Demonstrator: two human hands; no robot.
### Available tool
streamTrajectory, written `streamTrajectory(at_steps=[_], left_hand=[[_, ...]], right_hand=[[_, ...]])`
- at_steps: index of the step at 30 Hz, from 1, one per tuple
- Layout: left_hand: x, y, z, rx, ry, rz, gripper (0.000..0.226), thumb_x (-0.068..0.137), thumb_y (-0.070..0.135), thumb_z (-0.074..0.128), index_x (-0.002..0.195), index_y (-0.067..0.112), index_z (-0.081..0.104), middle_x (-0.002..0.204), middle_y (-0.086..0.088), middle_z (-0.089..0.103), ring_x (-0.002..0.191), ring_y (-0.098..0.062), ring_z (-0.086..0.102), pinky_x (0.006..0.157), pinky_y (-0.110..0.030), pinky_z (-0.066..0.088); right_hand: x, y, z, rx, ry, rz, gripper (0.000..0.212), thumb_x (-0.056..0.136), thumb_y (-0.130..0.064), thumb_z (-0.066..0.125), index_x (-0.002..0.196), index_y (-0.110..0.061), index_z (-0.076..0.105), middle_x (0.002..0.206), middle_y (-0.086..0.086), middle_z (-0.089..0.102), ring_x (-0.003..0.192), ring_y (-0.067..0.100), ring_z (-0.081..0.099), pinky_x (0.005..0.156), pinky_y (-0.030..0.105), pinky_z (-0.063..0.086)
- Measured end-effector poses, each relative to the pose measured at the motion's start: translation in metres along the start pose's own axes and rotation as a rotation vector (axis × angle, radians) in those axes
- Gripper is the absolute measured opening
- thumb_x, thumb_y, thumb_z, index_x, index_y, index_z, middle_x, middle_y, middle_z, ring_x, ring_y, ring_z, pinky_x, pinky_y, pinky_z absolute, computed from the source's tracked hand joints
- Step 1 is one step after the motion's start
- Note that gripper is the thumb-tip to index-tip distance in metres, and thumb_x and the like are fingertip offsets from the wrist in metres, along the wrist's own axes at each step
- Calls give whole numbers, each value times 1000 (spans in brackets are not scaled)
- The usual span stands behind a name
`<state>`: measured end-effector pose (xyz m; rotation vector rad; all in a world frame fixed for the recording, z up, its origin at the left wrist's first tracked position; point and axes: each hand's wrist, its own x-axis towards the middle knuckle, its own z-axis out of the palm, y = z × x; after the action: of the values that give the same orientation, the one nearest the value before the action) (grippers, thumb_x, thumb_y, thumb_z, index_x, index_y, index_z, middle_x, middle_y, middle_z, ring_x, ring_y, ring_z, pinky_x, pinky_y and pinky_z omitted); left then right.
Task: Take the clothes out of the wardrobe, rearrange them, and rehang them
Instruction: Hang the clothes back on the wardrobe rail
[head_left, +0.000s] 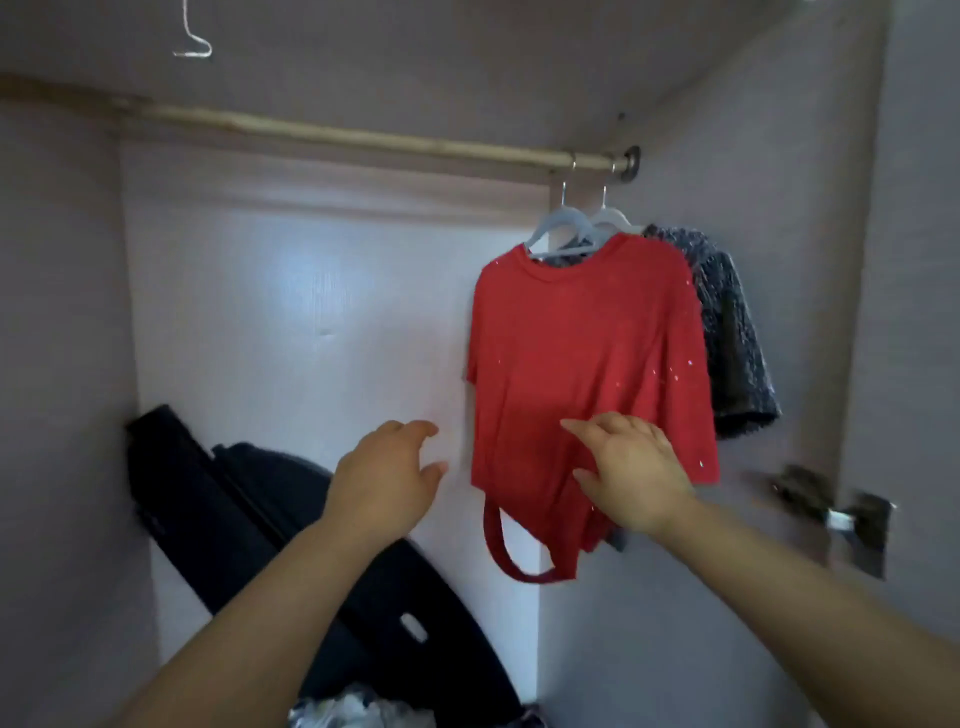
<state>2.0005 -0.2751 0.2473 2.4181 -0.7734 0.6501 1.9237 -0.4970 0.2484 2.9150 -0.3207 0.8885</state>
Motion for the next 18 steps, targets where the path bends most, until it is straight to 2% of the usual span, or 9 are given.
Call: streamTrajectory(at_steps=[3, 9, 14, 16, 18], left_hand=[[-71, 5, 19, 31, -104, 24, 46, 93, 36, 49, 137, 24, 40, 131, -3, 48, 118, -20, 48, 97, -37, 42], [-242, 37, 76, 26, -383, 174, 45, 90, 37, 51, 132, 22, 45, 127, -3, 49, 115, -23, 49, 94, -37, 43], [-393, 102, 118, -66, -733, 346, 42, 91, 34, 50, 130, 19, 46, 131, -2, 51, 123, -22, 47, 99, -32, 39], [-451, 140, 128, -54, -860, 471, 36, 89, 34, 50, 122, 20, 50, 121, -3, 55, 117, -24, 51, 94, -34, 42], [-505, 187, 127, -23, -939, 637, 42, 90, 36, 47, 130, 24, 43, 126, -1, 51, 118, -22, 49, 95, -32, 41]], right_hand=[[-103, -10, 21, 114, -115, 60, 58, 90, -30, 51, 143, -34, 29, 140, -4, 40, 130, 22, 34, 108, 30, 24], [-336, -29, 41, 161, -325, 247, 57, 93, -30, 48, 145, -32, 24, 144, -1, 35, 132, 19, 33, 109, 26, 22], [-541, -34, 6, 155, -504, 586, 56, 92, -32, 48, 144, -37, 26, 143, -6, 34, 131, 19, 32, 108, 26, 21], [-620, -35, -21, 131, -562, 757, 56, 93, -31, 47, 144, -37, 25, 143, -6, 34, 132, 19, 31, 108, 28, 21], [-697, -35, -51, 121, -589, 941, 55, 94, -30, 46, 144, -36, 24, 144, -6, 33, 133, 18, 29, 109, 28, 20]])
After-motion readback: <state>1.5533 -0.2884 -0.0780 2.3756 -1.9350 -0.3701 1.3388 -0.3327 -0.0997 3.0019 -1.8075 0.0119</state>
